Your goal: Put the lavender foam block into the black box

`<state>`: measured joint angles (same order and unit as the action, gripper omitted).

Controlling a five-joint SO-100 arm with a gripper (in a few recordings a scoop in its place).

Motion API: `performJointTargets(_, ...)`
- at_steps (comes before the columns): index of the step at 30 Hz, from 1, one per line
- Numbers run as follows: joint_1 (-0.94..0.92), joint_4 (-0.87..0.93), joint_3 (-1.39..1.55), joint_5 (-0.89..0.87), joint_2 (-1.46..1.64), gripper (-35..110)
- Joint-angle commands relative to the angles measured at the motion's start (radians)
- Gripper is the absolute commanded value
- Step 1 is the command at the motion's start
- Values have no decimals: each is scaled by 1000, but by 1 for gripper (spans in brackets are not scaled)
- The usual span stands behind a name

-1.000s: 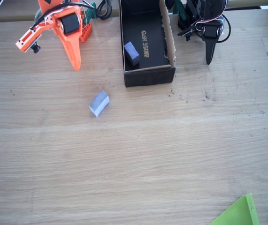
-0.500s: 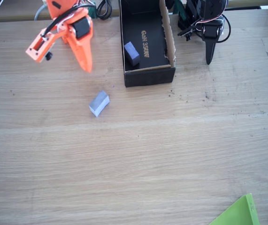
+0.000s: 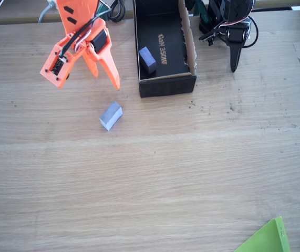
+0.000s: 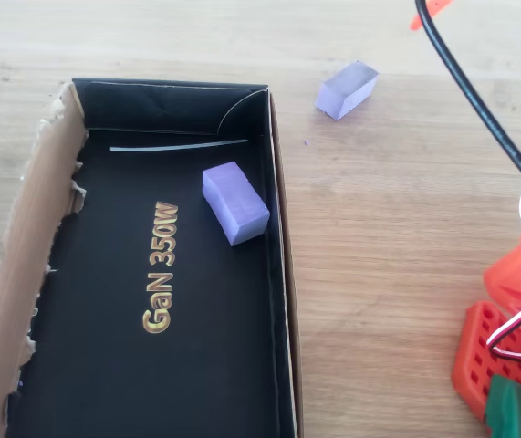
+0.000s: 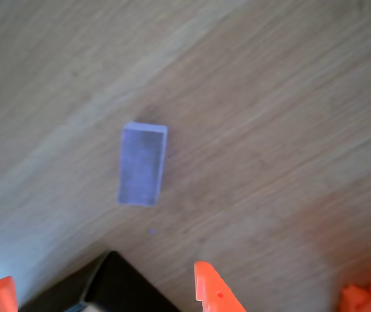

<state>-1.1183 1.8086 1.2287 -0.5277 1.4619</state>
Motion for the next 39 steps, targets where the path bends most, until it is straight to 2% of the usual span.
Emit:
performJointTargets(1,-18,5,-35,-2,-8,35)
performJointTargets(28,-37,-175,-41,38,-296,37)
performJointTargets(39,-29,-212,-117,20,-426,30)
